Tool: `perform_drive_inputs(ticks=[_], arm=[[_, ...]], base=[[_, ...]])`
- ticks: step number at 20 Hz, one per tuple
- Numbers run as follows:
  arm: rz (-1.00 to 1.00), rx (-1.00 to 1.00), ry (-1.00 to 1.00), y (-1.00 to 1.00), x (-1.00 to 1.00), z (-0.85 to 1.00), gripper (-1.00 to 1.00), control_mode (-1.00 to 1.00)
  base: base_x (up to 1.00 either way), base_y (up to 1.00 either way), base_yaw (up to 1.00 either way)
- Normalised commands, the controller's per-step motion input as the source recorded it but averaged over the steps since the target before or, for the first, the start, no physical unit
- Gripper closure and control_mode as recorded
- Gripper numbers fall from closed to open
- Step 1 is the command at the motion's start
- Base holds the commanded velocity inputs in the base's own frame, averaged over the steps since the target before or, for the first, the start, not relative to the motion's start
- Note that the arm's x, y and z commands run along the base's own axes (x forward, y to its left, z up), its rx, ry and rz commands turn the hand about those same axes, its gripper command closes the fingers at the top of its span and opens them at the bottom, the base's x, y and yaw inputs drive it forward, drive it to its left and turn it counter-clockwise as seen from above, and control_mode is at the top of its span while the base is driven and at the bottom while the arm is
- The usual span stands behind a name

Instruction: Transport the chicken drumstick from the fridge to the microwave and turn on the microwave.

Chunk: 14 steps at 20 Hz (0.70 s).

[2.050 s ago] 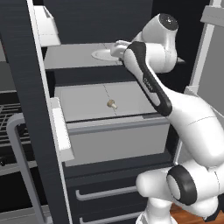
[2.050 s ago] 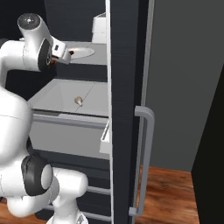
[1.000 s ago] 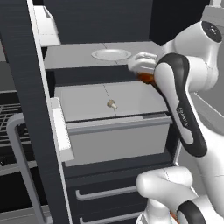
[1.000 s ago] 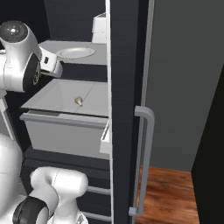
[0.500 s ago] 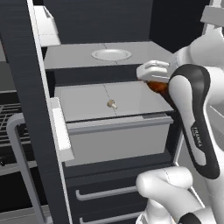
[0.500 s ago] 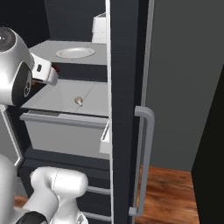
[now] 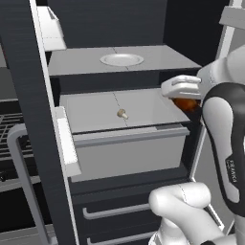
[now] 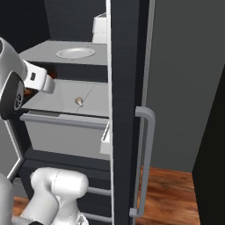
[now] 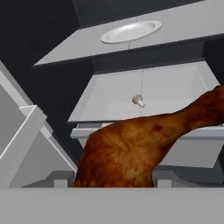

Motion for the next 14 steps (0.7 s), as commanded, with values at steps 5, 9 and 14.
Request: perform_drive_inputs(ticks=[5,9,14], arm=[[0.0,0.0,0.0,-0.16,-0.36,-0.01,1.0,-1.0],[0.0,0.0,0.0,-0.12,-0.36,-0.03,1.0,-1.0],[0.0,-0.01,-0.03,-0.08,-0.3,-0.01,1.0,-1.0]], base=[[0.0,0.0,0.0],[0.0,0.0,0.0],[0.0,0.0,0.0]])
